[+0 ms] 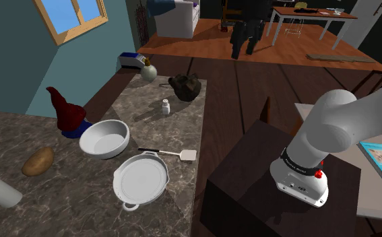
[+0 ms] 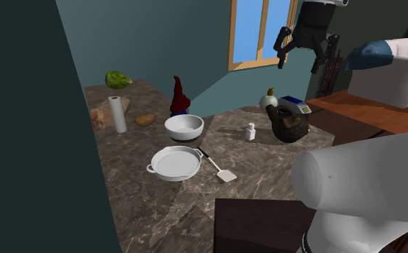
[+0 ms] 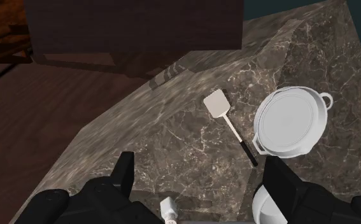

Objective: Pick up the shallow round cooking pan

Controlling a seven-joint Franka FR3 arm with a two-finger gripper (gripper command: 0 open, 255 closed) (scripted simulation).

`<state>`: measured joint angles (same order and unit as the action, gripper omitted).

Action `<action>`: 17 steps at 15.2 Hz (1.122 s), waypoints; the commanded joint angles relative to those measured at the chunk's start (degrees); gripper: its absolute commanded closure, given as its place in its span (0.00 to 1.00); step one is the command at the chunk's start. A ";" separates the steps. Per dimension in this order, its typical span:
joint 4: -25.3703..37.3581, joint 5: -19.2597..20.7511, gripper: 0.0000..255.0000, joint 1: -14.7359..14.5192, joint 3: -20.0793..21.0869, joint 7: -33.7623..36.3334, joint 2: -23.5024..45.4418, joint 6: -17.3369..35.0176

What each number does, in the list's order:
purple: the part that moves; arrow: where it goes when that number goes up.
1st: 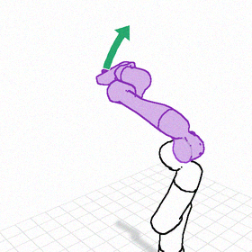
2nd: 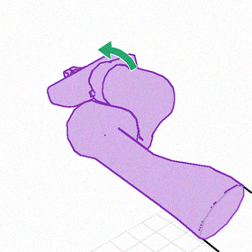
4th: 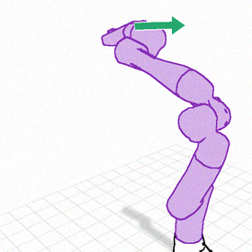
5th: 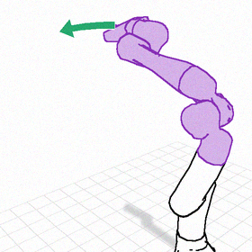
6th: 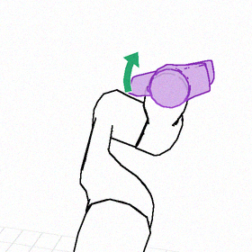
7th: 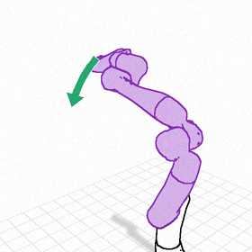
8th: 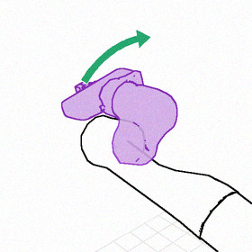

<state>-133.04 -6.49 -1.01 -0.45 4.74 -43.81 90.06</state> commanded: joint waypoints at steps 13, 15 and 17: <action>-9.61 -5.83 0.00 -3.43 8.18 5.50 11.98 21.69; -10.14 -6.62 0.00 -3.99 9.55 6.36 15.12 25.41; -10.35 -7.28 0.00 -4.53 10.90 7.23 18.55 29.10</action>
<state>-143.35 -13.45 -5.31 9.84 11.62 -27.07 117.19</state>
